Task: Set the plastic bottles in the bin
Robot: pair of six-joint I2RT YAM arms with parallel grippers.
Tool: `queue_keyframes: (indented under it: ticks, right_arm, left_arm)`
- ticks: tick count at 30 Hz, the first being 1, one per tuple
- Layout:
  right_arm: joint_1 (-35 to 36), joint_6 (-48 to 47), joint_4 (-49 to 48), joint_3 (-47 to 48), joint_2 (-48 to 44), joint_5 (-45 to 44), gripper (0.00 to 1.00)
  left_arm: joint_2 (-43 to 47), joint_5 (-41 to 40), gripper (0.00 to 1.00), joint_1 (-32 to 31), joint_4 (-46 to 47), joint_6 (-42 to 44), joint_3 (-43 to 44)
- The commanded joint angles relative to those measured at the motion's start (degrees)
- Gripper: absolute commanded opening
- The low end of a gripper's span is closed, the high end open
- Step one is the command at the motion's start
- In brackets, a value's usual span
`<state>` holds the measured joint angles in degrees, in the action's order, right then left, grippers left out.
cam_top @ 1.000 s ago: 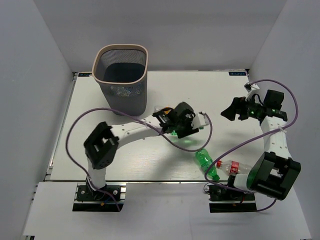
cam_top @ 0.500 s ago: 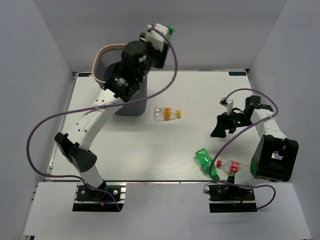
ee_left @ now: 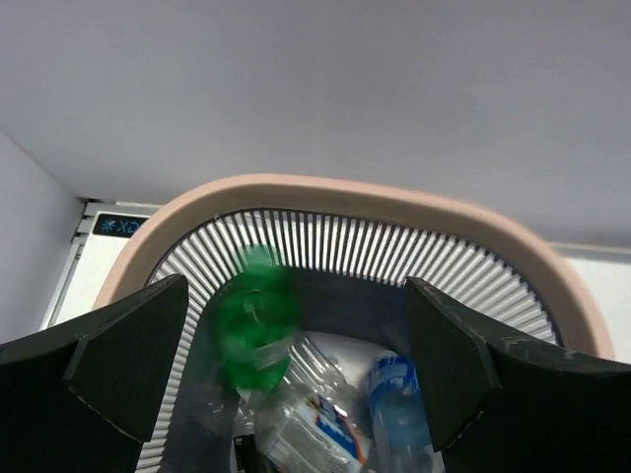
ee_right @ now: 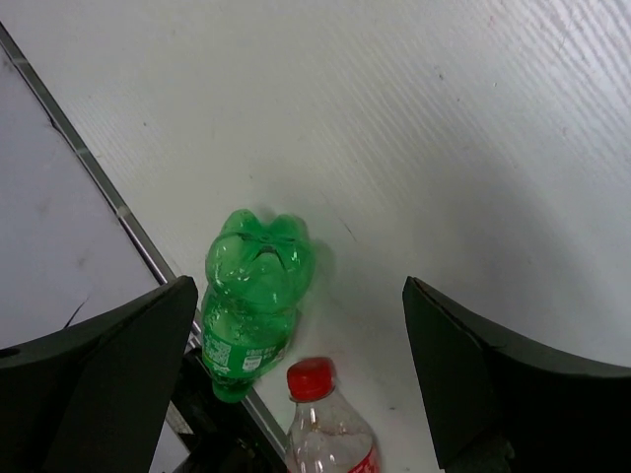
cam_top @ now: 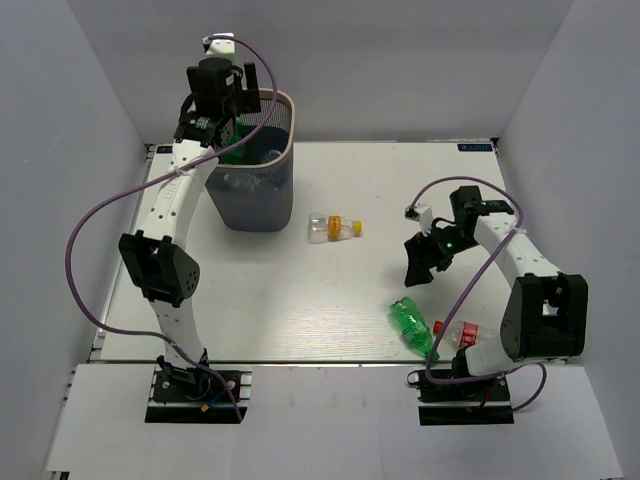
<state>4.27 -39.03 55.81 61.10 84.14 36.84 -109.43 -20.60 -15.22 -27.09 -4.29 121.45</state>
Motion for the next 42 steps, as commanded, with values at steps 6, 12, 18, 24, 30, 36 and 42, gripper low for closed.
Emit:
queue_keyframes:
  ticks: [6, 12, 18, 24, 30, 36, 42]
  right_arm:
    - [6.53, 5.36, 0.97, -3.71, -0.03, -10.03, 0.9]
    - [11.81, 3.26, 3.42, -4.67, -0.47, -11.52, 0.9]
    - [15.32, 3.6, 3.34, -5.46, 0.76, -14.16, 0.9]
    - [19.46, 6.15, 2.11, -7.05, 3.84, -19.08, 0.9]
    - [21.65, 7.65, 0.18, -9.07, 5.16, -24.0, 0.79]
    - [21.74, 6.69, 2.88, -5.84, 5.51, -21.11, 0.34]
    - [20.69, 2.91, 8.08, 12.35, 6.64, -19.17, 0.16]
  left_arm:
    - [10.28, 41.1, 0.99, -5.51, 5.55, 13.24, -4.45]
    - [14.49, 49.07, 0.99, -13.86, 0.54, 11.6, -15.69]
    - [24.07, 47.23, 0.99, -20.72, 3.8, 8.69, -34.16]
    - [29.79, 43.19, 0.99, -24.94, 5.55, 5.09, -48.55]
    - [34.18, 40.47, 0.99, -27.84, 6.7, 1.23, -57.89]
    - [37.09, 39.06, 0.99, -29.69, 6.17, -0.54, -63.7]
    - [40.17, 39.67, 0.99, -31.7, 6.08, -3.17, -70.99]
